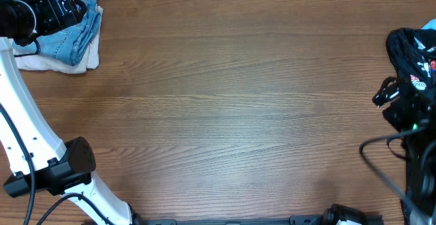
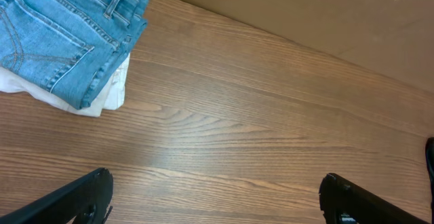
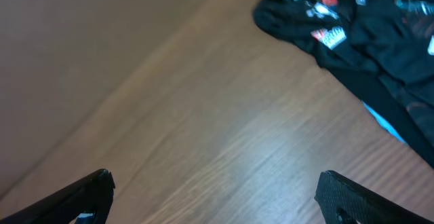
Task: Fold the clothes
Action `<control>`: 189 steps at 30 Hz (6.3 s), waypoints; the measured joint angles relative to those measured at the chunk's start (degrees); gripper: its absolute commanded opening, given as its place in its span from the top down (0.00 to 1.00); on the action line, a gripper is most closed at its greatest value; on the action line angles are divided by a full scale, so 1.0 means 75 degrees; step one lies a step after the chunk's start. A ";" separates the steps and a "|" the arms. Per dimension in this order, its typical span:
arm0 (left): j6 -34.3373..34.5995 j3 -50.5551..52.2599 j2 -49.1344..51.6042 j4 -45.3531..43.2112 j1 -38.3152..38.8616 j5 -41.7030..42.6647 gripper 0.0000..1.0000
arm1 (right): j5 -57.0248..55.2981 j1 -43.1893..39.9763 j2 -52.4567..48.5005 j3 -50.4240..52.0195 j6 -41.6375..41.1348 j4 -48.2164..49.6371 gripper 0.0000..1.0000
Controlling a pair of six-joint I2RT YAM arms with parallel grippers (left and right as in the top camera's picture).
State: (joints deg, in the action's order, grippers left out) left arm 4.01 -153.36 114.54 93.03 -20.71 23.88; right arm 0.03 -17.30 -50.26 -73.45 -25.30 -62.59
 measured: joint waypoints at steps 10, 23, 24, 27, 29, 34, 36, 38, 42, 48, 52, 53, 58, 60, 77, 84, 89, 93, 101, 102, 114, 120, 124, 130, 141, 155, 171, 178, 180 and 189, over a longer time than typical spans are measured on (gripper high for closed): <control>0.0000 0.0000 0.0000 0.0003 0.0000 0.0000 0.00 | -0.0003 0.1145 0.1518 0.0000 -0.0003 -0.0003 0.00; -0.0003 0.0000 0.0000 0.0003 0.0000 0.0020 0.00 | -0.0009 0.2294 0.2308 0.0000 -0.0017 -0.0332 0.00; -0.0003 0.0000 0.0000 0.0003 0.0000 0.0020 0.00 | -0.0009 0.2308 0.2355 0.0000 -0.0017 -0.0434 0.00; 0.0000 0.0000 0.0000 0.0003 0.0000 0.0020 0.00 | -0.0009 0.2314 0.2477 0.0000 -0.0023 -0.0708 0.00; -0.0003 0.0000 0.0000 0.0000 0.0000 0.0020 0.00 | -0.0009 0.2311 0.2597 0.0000 -0.0023 -0.0947 0.00; -0.0003 0.0000 0.0000 0.0003 0.0000 0.0020 0.00 | -0.0128 0.2346 0.3136 0.0015 -0.0020 -0.1303 0.00; -0.0006 0.0000 0.0000 0.0003 0.0000 0.0020 0.00 | -0.0227 0.2407 0.3439 0.0119 0.0012 -0.1029 0.00; -0.0006 0.0000 0.0000 0.0003 0.0000 0.0020 0.00 | -0.0289 0.2457 0.3815 0.0446 0.0216 -0.0583 0.00; -0.0020 0.0000 0.0000 0.0003 0.0000 0.0020 0.00 | -0.0315 0.2547 0.4470 0.1600 0.0970 0.0545 0.00; -0.0023 0.0000 0.0000 0.0003 0.0000 0.0023 0.00 | -0.0315 0.2684 0.4975 0.3928 0.1792 0.2637 0.00; -0.0023 0.0000 0.0000 0.0003 0.0000 0.0023 0.00 | -0.0315 0.2783 0.5450 0.5590 0.2025 0.4424 0.00; -0.0023 0.0000 0.0000 0.0006 0.0000 0.0023 0.00 | -0.0312 0.2824 0.5590 0.5936 0.2098 0.4899 0.00; -0.0023 0.0000 0.0000 0.0003 0.0000 0.0023 0.00 | -0.0012 0.2975 0.6356 0.7461 0.2591 0.6525 0.00; -0.0023 0.0000 0.0000 0.0003 0.0000 0.0023 0.00 | 0.0076 0.2975 0.6528 0.7834 0.2716 0.6872 0.00; -0.0023 0.0000 0.0000 0.0003 0.0000 0.0023 0.00 | 0.0146 0.2975 0.6589 0.9285 0.2949 0.8766 0.00; -0.0023 0.0000 0.0000 0.0003 0.0000 0.0023 0.00 | 0.0137 0.2975 0.6589 0.9457 0.3127 0.8804 0.00; -0.0023 0.0000 0.0000 0.0003 0.0000 0.0023 0.00 | 0.0134 0.2978 0.6589 0.9637 0.3200 0.8807 0.00; -0.0023 0.0000 0.0000 0.0003 0.0000 0.0023 0.00 | 0.0137 0.2975 0.6589 0.9652 0.3416 0.8644 0.00; -0.0023 0.0000 0.0000 0.0003 0.0000 0.0023 0.00 | 0.0134 0.2975 0.6589 0.9652 0.3695 0.7659 0.00; -0.0023 0.0000 0.0000 0.0003 0.0000 0.0023 0.00 | 0.0131 0.2975 0.6589 0.9652 0.3713 0.7659 0.00; -0.0023 0.0000 0.0000 0.0003 0.0000 0.0023 0.00 | 0.0134 0.2975 0.6589 0.9652 0.3774 0.7656 0.00; -0.0023 0.0000 0.0000 0.0003 0.0000 0.0023 0.00 | 0.0131 0.2975 0.6589 0.9652 0.3774 0.7659 0.00; -0.0023 0.0000 0.0000 0.0003 0.0000 0.0023 0.00 | 0.0134 0.2975 0.6589 0.9652 0.3774 0.7662 0.00; -0.0023 0.0000 0.0000 0.0003 0.0000 0.0023 0.00 | 0.0128 0.2975 0.6589 0.9652 0.3777 0.7659 0.00; -0.0076 0.0609 -0.0729 0.0213 0.0236 -0.0443 0.00 | 0.0134 0.2978 0.6589 0.9652 0.3780 0.7659 0.00; -0.0064 0.8142 -0.6918 -0.3599 0.1515 -0.1256 0.00 | 0.0131 0.2975 0.6592 0.9652 0.3777 0.7656 0.00; 0.1641 1.7136 -1.2505 -1.0477 0.1693 -0.1329 0.00 | 0.0131 0.2975 0.6604 0.9652 0.3780 0.7653 0.00; 0.1734 1.9141 -1.3782 -1.2030 0.2369 -0.2136 0.00 | 0.0131 0.2975 0.6604 0.9652 0.3777 0.7656 0.00; 0.1737 1.9470 -1.4029 -1.2362 0.2509 -0.2393 0.00 | 0.0131 0.2975 0.6604 0.9652 0.3777 0.7656 0.00; 0.1763 2.0266 -1.4924 -1.2488 0.2565 -0.3028 0.00 | 0.0131 0.2975 0.6604 0.9652 0.3777 0.7659 0.00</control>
State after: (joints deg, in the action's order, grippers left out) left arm 17.23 -1.37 2.61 -0.62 -1.48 1.17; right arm 1.02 5.02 -0.73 -1.06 3.03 -5.15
